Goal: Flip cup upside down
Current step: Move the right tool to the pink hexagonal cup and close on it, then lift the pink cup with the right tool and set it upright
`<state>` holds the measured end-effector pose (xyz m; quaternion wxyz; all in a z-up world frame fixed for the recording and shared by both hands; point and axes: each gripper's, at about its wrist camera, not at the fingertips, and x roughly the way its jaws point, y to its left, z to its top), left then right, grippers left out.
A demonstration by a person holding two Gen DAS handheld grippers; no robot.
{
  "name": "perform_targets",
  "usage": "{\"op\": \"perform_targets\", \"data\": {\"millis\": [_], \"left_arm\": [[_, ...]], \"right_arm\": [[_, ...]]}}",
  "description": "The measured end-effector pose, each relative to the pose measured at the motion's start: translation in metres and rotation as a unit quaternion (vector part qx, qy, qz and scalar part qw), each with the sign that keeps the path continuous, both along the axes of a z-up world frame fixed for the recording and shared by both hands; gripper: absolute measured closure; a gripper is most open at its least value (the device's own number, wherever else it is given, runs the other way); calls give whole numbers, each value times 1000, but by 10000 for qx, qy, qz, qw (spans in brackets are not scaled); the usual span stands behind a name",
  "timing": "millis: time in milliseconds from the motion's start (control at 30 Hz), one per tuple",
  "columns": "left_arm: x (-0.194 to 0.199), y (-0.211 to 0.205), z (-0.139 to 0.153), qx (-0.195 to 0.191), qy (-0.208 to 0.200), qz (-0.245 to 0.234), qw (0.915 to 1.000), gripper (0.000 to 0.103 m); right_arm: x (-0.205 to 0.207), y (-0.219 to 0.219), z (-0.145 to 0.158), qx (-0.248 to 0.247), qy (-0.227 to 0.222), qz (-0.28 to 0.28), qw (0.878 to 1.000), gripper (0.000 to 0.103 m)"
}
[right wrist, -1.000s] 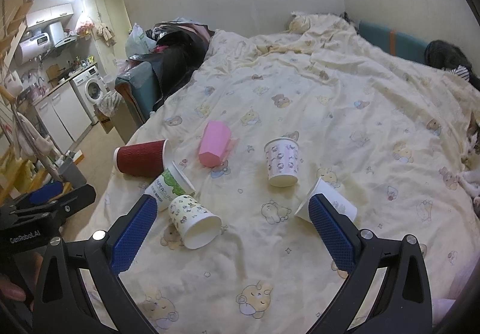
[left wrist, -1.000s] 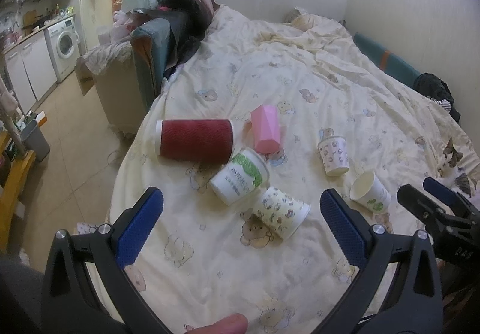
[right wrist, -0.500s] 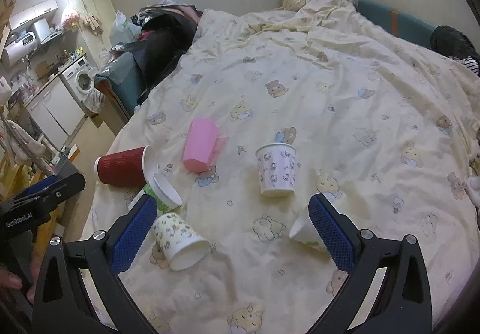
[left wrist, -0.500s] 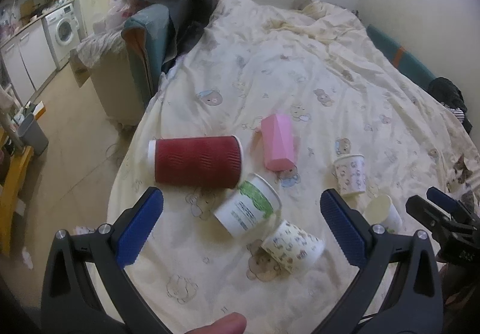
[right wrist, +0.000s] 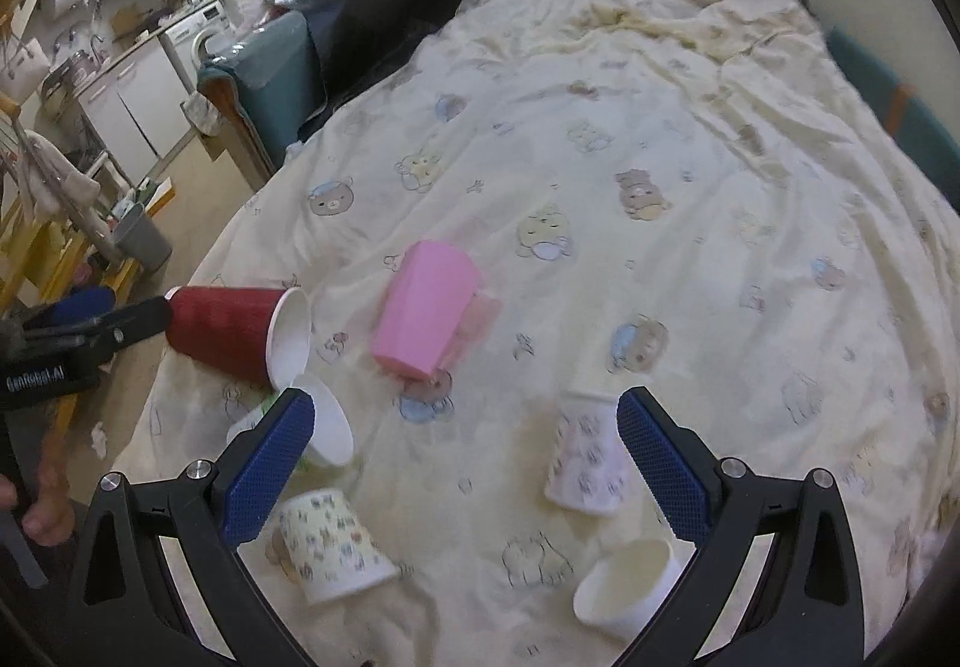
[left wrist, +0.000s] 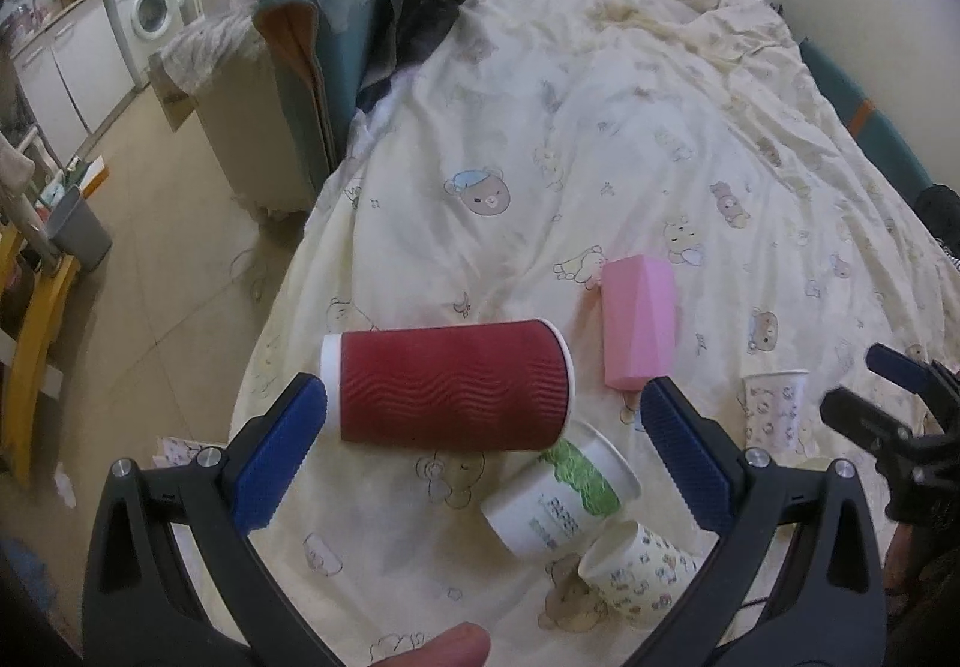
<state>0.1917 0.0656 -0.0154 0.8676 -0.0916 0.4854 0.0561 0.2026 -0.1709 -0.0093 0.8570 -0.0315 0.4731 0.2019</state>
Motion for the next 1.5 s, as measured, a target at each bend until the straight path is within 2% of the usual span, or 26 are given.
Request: {"op": "perform_targets", "data": {"millis": [100, 300, 467, 733, 833, 867, 1167, 1333, 1500], "left_arm": [[12, -1, -7, -14, 126, -35, 9999, 0], [22, 1, -26, -39, 271, -45, 9996, 0], [28, 3, -33, 25, 328, -58, 9994, 0], [33, 5, -38, 75, 343, -64, 9994, 0], [32, 3, -38, 109, 322, -106, 9994, 0], [32, 3, -38, 110, 324, -116, 9993, 0], [28, 2, -33, 72, 253, -42, 9996, 0], [13, -3, -23, -7, 169, -26, 9999, 0], [-18, -16, -3, -79, 55, -158, 9998, 0]], "right_arm": [[24, 9, -9, 231, 339, -20, 9992, 0], [66, 32, -60, 633, 1384, -160, 9882, 3], [90, 45, -97, 752, 1914, -324, 9781, 20], [109, 59, -132, 810, 2328, -366, 9685, 24], [111, 61, -140, 822, 2408, -343, 9665, 37], [111, 60, -141, 839, 2420, -333, 9661, 43], [100, 41, -124, 895, 2154, -346, 9718, 43], [79, 25, -95, 913, 1991, -311, 9752, 43], [40, 13, -61, 986, 1760, -265, 9791, 43]]}}
